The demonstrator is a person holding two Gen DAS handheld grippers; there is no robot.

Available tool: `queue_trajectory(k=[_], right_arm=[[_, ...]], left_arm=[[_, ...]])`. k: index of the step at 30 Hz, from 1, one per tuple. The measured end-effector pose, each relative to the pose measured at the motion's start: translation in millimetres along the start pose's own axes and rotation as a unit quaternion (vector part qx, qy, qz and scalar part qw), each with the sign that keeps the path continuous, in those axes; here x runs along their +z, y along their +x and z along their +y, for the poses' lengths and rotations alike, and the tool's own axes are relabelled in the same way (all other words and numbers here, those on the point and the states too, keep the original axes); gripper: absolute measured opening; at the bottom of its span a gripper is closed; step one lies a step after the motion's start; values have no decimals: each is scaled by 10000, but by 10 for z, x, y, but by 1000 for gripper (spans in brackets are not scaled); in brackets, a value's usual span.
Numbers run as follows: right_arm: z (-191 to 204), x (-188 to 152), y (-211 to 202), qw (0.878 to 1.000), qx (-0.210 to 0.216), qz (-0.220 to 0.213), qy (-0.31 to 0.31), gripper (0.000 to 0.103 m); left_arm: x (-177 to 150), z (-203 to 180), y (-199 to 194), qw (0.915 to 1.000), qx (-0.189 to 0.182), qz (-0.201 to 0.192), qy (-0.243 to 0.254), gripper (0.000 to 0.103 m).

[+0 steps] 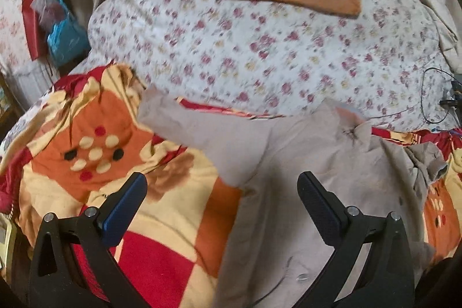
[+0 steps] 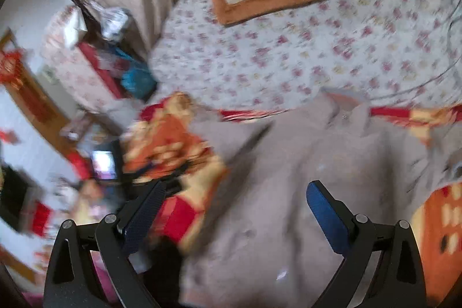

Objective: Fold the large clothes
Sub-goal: 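Spread the beige jacket flat on the blanket with both grippers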

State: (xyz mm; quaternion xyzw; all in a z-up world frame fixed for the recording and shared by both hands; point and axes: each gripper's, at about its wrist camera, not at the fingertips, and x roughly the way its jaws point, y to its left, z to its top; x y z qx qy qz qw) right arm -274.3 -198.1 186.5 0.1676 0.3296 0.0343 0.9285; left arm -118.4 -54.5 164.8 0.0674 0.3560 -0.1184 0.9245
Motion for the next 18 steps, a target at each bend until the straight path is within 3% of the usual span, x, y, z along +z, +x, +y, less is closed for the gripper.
queue_trajectory(k=[3,8,12,18], right_arm=[[-159,86,61,9977,-647,-74,-189,99],[-720,259,331,9937,-1095,31,-230,99],[-1079,239,643,9925,-1208,84,-164,99],[-1318,44,1106,9915,-1251,298,200,99]], left_arm=[[6,-169,66,10000,-53,-6,44,103],[-63,-444,322,9998,-156,86,36,103],[-163,-598,564,9998,-188,96,38,103],[-322,-747,952,9984,-303,460,118,103]])
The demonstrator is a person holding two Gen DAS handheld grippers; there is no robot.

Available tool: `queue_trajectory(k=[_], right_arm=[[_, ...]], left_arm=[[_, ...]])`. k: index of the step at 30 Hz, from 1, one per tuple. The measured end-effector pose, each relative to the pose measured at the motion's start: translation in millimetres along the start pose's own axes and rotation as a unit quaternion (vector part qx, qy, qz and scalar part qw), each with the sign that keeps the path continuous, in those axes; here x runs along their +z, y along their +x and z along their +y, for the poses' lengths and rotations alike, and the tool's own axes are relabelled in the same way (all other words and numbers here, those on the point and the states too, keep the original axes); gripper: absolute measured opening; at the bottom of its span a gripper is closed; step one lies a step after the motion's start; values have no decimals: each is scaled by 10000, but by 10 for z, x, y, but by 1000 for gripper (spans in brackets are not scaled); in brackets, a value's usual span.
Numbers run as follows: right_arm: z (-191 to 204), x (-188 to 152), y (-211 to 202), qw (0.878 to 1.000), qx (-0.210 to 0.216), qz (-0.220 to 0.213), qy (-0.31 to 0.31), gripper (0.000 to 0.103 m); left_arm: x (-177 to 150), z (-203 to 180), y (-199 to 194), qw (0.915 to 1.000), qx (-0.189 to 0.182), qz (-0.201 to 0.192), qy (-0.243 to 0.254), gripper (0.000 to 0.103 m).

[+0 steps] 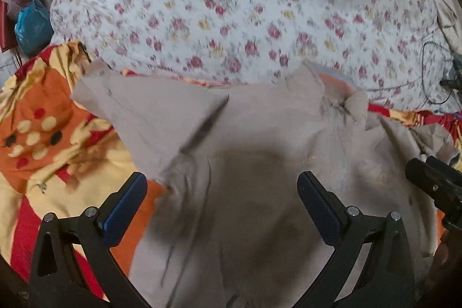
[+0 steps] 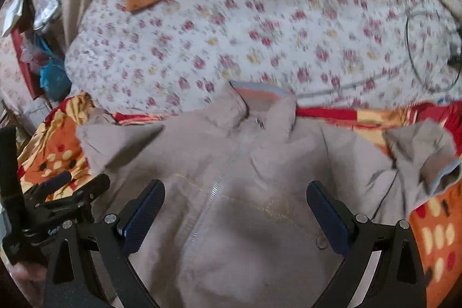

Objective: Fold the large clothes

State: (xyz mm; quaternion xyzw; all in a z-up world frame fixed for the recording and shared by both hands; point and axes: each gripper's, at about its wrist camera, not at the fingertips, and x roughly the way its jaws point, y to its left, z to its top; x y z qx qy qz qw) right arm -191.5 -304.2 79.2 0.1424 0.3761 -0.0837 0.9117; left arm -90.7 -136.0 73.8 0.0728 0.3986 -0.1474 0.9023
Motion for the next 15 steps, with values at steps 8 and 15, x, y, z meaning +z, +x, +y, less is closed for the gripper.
queue_trajectory(k=[8,15], right_arm=[[18,-48,239,9993,-177,100,-304,99],[-30,-76,340,9985,-204,277,-423,99]], left_arm=[[-74,33,302,9991,-114,378,-123,103],[-107,56,354,9992,-18,391,-98,103]])
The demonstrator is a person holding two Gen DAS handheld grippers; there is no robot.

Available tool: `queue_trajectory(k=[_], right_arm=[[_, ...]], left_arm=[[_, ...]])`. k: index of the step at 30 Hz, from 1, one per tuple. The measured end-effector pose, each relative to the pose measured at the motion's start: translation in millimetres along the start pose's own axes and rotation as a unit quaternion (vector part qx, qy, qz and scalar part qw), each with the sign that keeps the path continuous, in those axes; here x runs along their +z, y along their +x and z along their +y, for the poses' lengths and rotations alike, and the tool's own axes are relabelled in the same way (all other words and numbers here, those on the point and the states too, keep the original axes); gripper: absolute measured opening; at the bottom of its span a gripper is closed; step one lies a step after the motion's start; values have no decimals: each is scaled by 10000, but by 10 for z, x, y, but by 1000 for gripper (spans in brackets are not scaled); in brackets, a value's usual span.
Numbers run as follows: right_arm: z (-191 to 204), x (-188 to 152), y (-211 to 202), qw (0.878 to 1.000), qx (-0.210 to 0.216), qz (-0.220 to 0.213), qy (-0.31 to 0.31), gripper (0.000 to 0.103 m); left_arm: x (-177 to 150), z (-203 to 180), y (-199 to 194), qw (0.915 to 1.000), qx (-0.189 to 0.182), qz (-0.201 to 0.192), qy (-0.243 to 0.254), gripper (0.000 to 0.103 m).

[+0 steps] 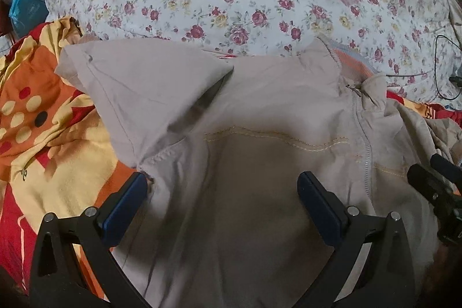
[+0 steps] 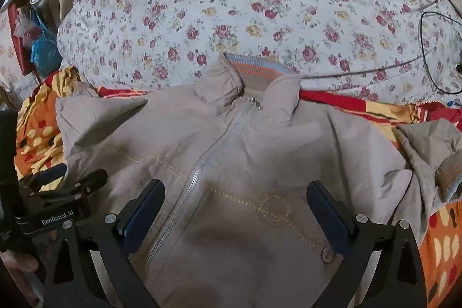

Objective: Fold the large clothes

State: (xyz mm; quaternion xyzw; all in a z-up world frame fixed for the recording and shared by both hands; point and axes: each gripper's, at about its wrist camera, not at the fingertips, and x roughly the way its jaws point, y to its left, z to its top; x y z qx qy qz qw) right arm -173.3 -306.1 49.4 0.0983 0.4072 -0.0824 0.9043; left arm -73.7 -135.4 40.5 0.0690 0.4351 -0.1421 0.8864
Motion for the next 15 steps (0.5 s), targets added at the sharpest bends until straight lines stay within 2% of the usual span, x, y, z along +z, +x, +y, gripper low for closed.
queue_trajectory(k=[15], right_arm=[[32,-54,76,9997,-80,183,-123,99]], left_arm=[[2,-19,8,9999,73,-94,63,103]])
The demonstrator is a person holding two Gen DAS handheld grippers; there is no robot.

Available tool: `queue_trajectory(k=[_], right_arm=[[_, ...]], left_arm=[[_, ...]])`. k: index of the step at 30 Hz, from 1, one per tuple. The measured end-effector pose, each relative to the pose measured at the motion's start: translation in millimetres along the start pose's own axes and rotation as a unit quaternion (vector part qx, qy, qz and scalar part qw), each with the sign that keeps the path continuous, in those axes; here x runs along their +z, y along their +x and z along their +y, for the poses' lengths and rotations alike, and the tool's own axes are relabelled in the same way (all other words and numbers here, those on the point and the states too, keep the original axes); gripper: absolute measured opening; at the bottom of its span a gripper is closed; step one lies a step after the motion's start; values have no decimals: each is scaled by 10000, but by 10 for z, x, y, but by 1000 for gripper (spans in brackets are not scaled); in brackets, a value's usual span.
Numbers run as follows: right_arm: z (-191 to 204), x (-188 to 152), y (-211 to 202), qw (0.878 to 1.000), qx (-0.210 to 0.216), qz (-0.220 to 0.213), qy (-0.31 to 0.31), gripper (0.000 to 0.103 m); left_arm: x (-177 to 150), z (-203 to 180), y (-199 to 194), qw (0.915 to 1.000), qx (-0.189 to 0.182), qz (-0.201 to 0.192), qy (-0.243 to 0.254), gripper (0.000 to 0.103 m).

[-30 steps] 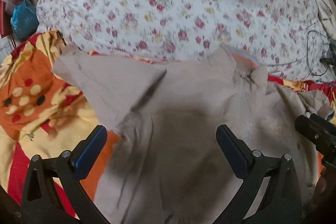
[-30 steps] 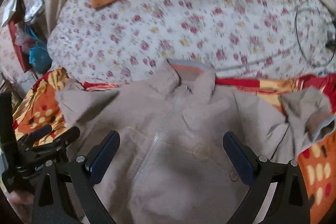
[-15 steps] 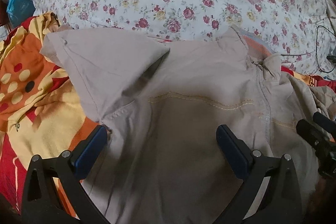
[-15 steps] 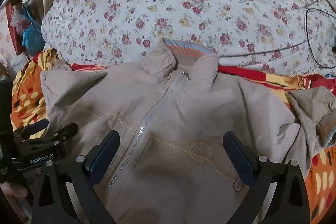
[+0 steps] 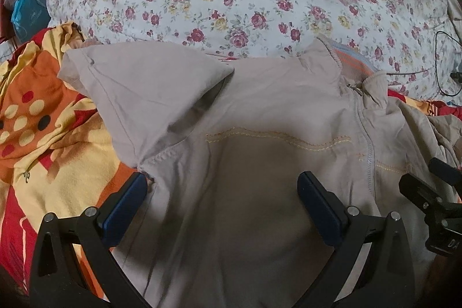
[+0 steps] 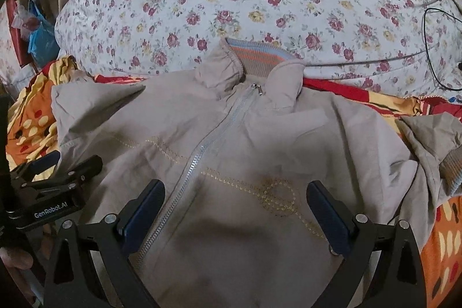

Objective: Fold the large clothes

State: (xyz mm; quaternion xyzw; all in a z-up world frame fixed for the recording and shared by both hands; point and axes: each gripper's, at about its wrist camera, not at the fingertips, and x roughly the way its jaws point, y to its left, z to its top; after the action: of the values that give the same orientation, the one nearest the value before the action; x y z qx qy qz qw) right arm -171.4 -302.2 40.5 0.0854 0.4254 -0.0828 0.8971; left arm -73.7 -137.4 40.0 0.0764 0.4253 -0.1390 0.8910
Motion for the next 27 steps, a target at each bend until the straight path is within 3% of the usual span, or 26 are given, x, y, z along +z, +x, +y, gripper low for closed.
queue_trajectory(k=[27], right_arm=[[54,-23,35,9999,-87,29,-60,99]], left_arm=[[-20,-18,20,10000,62,1,29,103]])
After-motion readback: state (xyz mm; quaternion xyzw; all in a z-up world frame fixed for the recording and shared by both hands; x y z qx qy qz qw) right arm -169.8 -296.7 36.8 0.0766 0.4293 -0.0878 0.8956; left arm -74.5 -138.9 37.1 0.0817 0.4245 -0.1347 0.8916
